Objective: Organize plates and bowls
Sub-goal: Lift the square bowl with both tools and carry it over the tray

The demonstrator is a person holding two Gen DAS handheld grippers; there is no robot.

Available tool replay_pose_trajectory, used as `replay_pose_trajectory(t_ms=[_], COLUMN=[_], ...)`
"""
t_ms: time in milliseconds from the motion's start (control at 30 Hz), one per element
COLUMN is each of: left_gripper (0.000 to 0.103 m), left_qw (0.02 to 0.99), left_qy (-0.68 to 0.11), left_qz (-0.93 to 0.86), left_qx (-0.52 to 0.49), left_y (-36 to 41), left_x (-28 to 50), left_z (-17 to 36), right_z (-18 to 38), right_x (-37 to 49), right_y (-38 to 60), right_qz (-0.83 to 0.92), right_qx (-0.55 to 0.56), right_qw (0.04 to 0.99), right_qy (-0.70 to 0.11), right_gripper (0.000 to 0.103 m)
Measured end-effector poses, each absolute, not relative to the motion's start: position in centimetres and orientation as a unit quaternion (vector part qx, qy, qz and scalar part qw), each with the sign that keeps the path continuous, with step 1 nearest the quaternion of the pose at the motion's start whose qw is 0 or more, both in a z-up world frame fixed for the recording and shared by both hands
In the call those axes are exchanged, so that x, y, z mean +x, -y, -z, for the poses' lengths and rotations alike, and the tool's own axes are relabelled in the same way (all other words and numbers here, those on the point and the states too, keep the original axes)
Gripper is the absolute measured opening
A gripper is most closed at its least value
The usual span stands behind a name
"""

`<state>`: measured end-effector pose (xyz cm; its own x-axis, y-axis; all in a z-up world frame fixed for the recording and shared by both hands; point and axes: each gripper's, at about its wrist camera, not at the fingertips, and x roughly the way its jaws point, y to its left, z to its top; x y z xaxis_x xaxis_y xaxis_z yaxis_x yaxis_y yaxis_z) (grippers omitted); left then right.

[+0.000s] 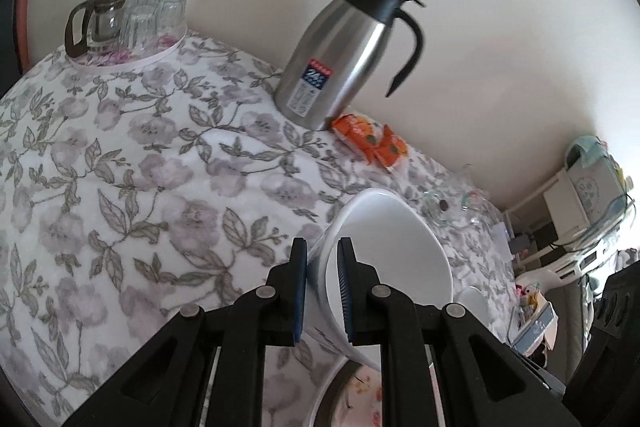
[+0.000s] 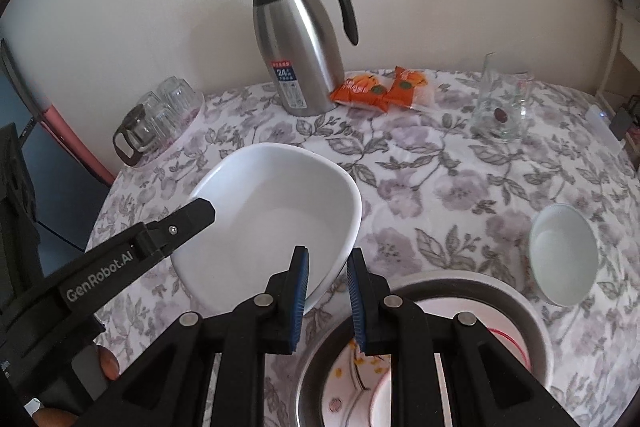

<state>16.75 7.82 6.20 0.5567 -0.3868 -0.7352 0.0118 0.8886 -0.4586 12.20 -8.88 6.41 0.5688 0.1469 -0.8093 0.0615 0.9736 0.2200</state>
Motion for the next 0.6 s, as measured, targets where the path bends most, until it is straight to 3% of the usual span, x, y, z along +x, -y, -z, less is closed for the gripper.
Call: replay_pose_trajectory(t_ms=[600], left_gripper=[0.016], left_qw=[0.87], left_qy=[-0.424], left_qz=[0.184], left_qx=[-0.176], left_y=[-3.4], left_x=[10.6], left_z=[-10.1], right_z=[-9.3], right_x=[4.8], right_y=[14.1], right_qz=[-0.021], right_qx=[0.136], right_qw=[0.893], right_qy=[-0.429], right_gripper=[0.021])
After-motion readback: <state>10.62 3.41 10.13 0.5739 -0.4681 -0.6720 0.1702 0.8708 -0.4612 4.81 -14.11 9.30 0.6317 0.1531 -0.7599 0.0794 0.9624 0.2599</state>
